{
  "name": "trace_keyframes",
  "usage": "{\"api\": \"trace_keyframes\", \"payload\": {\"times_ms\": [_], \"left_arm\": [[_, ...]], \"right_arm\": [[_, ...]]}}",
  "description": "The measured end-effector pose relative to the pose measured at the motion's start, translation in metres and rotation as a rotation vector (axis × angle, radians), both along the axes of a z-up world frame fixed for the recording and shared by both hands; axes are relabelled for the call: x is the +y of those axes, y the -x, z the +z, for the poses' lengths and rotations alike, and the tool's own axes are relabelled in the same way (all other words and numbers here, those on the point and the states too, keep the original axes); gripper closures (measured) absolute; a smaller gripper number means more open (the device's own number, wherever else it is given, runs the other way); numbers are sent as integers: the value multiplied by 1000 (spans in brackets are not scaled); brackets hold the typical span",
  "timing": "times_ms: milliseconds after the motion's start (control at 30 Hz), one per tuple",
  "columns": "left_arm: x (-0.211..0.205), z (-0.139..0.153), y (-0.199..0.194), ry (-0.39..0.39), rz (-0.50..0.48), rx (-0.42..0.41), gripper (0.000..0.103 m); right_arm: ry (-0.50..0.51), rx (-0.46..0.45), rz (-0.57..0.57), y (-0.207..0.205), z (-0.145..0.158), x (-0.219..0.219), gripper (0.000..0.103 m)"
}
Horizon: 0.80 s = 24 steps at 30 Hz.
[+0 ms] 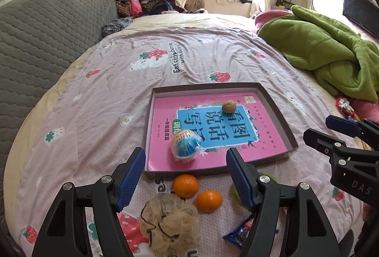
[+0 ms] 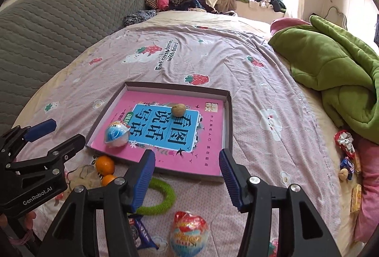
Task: Organize objects
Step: 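Move the right tool toward the second Kinder egg on the bedspread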
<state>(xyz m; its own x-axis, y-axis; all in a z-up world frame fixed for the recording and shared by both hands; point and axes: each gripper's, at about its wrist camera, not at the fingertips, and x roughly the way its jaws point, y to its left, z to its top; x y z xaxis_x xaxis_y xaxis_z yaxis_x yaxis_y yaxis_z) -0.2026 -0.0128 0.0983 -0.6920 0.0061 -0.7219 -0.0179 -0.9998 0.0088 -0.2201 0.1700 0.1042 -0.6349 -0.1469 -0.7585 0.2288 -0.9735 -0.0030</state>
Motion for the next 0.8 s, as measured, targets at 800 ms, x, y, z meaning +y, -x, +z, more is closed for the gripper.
{"api": "trace_keyframes", "payload": {"times_ms": [800], "left_arm": [[-27, -5, -64, -15, 0, -32, 31]], "right_arm": [[-5, 9, 50, -78, -12, 1, 47]]}}
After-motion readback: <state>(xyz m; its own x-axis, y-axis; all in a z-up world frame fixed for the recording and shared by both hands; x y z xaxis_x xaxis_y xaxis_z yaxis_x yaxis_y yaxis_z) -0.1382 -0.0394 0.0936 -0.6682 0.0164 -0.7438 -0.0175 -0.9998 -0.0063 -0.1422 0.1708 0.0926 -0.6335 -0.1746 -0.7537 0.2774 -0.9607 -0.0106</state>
